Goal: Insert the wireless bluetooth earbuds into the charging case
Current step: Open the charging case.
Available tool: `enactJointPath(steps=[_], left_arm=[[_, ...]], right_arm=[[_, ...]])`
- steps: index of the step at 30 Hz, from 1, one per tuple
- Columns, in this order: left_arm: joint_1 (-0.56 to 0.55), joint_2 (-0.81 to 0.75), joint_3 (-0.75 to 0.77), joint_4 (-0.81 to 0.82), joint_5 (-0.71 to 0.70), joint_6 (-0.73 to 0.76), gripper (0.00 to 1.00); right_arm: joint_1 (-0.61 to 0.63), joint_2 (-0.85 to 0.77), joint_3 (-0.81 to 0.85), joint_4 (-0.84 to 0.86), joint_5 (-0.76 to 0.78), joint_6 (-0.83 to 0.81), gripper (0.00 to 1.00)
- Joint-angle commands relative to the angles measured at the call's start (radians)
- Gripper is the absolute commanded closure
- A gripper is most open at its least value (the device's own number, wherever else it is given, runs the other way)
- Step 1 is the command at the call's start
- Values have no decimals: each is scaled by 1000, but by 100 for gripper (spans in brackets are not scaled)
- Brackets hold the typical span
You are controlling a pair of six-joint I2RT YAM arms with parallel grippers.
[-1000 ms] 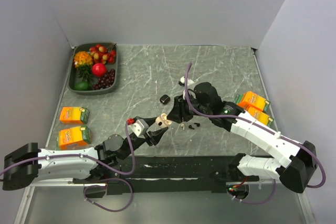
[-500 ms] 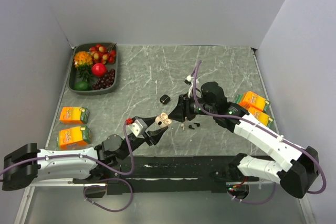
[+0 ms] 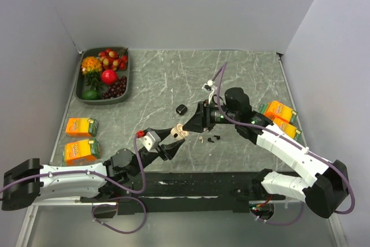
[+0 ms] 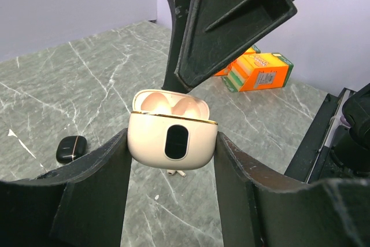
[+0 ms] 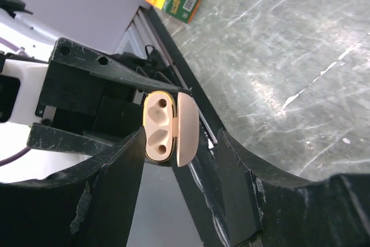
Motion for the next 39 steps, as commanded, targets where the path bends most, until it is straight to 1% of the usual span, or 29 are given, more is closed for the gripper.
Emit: enactJointPath(steps=[1, 7, 8, 16, 17, 19, 20, 22, 23, 24, 25, 26, 27, 28, 30, 31, 33, 34, 39], left_arm=[[-8, -9, -2, 58, 11, 10, 99], [-8, -3, 0, 69, 20, 6, 99], [-8, -3, 1, 70, 20, 4, 99], [-8, 9, 4, 78, 24, 4, 99], [-8, 10, 4, 79, 26, 3, 99], [-8, 12, 3, 81, 26, 0, 99], [-8, 12, 4, 78, 27, 0, 99], [-8, 15, 4, 76, 26, -3, 99], [-10, 14, 7, 69, 20, -3, 99], [-8, 14, 12, 63, 15, -10, 99], [-8, 17, 15, 56, 11, -13, 96], [-10, 18, 21, 30, 1, -19, 87], [-8, 21, 33, 15, -11, -31, 75], [-8, 23, 36, 4, -15, -31, 56], [-10, 23, 41, -7, -23, -36, 44], [-10, 21, 41, -8, -32, -40, 30], [-10, 11, 40, -10, -58, -51, 14], [-8, 6, 40, -14, -60, -51, 4], [-8, -37, 47, -66, -78, -62, 4]], right_arm=[[-4, 23, 12, 63, -50, 23, 40], [-5, 49, 13, 77, -56, 21, 46], [-5, 52, 13, 77, -59, 20, 49], [5, 84, 10, 88, -78, 18, 58], [7, 86, 10, 89, -78, 18, 63], [7, 87, 9, 86, -78, 17, 69], [7, 89, 10, 86, -78, 15, 76], [9, 84, 12, 79, -67, 9, 83], [10, 81, 12, 77, -64, 6, 88], [9, 80, 15, 69, -61, 3, 92], [12, 73, 18, 65, -55, -9, 95], [12, 69, 19, 46, -52, -16, 99], [10, 66, 28, 33, -47, -25, 100], [12, 60, 33, 22, -43, -41, 100], [10, 44, 47, -12, -26, -68, 100], [10, 38, 51, -26, -20, -78, 100], [10, 21, 70, -67, -3, -107, 100], [10, 17, 77, -82, 8, -118, 100], [10, -11, 107, -142, 51, -161, 100]])
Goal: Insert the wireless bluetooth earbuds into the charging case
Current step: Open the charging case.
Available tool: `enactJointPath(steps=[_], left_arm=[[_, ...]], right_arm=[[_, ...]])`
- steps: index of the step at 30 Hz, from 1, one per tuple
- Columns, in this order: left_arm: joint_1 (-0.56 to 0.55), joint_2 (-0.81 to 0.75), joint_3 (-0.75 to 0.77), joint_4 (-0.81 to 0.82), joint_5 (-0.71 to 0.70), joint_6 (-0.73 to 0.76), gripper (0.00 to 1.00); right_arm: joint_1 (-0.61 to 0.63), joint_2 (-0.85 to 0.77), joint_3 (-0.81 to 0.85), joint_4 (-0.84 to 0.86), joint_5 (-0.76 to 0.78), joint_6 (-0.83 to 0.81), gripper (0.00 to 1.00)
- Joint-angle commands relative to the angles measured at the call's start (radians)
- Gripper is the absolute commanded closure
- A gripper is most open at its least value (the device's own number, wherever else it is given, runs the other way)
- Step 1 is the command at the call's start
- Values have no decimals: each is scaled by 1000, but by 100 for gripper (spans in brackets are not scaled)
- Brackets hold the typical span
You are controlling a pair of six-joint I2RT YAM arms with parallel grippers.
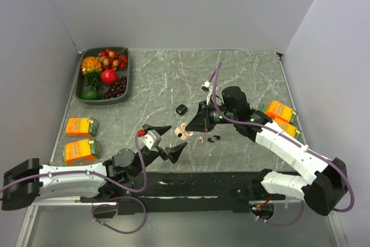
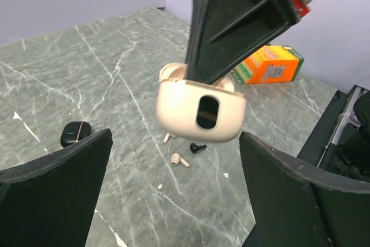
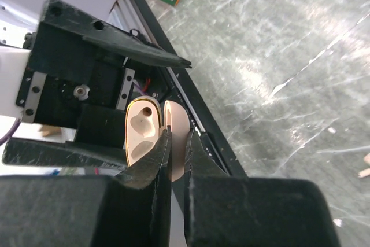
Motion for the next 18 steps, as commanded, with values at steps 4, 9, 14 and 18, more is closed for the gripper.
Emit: enactJointPath(steps=[4, 9, 14, 18], left_arm=[[-4, -68, 70, -112, -116, -95, 4], [-4, -102, 151, -314, -253, -294, 4], [-4, -119, 228, -548, -348, -447, 4], [-5, -197, 199, -543, -269, -415, 4]], right_arm=[[2, -68, 95, -103, 101, -107, 100], [27, -108, 114, -157, 236, -234, 100], [64, -180, 14, -53, 278, -322, 100], [62, -177, 46, -120, 273, -389, 100]])
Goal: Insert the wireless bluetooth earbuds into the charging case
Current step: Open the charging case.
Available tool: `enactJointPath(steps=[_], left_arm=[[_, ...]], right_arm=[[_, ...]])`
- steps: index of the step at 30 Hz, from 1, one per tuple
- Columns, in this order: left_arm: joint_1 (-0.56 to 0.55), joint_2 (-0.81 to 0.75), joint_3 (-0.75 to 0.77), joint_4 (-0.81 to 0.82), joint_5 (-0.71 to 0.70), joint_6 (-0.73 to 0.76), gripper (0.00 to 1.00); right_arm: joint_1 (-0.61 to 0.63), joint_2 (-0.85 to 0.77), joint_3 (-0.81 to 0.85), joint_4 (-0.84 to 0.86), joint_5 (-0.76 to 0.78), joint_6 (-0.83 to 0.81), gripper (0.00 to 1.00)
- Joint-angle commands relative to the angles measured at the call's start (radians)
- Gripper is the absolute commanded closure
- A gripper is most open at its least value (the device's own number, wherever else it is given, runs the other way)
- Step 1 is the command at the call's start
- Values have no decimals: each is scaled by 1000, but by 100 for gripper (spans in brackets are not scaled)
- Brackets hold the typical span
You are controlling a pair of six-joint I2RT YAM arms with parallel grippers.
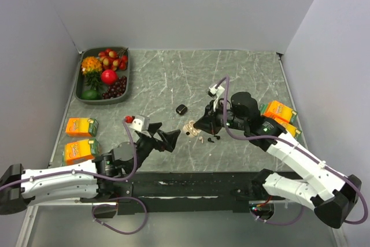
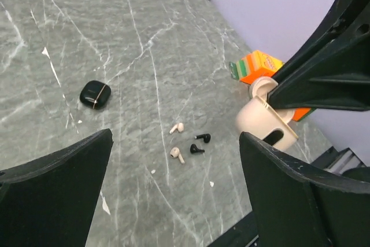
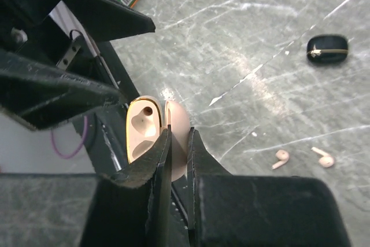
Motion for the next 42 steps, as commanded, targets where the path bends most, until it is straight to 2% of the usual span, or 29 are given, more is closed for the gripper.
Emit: enactJointPath(steps=[1, 5, 8, 10, 11, 12, 14, 17, 23, 27, 30, 35, 40, 42], left_arm=[[-3, -98, -6, -61, 39, -24, 4], [-3, -247, -70, -2, 209, 88, 4], [0, -291, -68, -10, 359, 131, 4], [0, -282, -63, 14, 482, 151, 4], [-1, -252, -45, 16, 613, 168, 4], [0, -235, -25, 5, 663, 180, 4], [0, -185, 53, -89, 791, 258, 4], [0, -122, 150, -253, 829, 382, 3], [49, -57, 193, -341, 814, 481, 1], [178, -68, 160, -306, 935, 461, 4], [238, -60, 143, -268, 969, 455, 5], [258, -8, 155, -197, 1058, 409, 6], [298, 56, 198, -173, 1200, 354, 19], [325, 67, 198, -145, 1283, 320, 19]], right_arm=[[6, -10, 31, -12, 24, -127, 100], [4, 6, 79, -48, -29, -177, 100], [3, 33, 129, -113, -103, -216, 100], [4, 46, 142, -140, -134, -219, 100], [3, 47, 150, -140, -142, -216, 100], [1, 44, 153, -140, -154, -204, 100], [1, 36, 151, -139, -198, -194, 100], [0, 35, 148, -142, -237, -194, 100], [6, -16, 125, -139, -263, -156, 100], [24, -49, 114, -151, -258, -161, 100], [43, -53, 117, -163, -238, -174, 100], [66, -43, 123, -182, -231, -184, 100], [84, -50, 111, -182, -200, -184, 100], [87, -51, 108, -183, -195, -209, 100]])
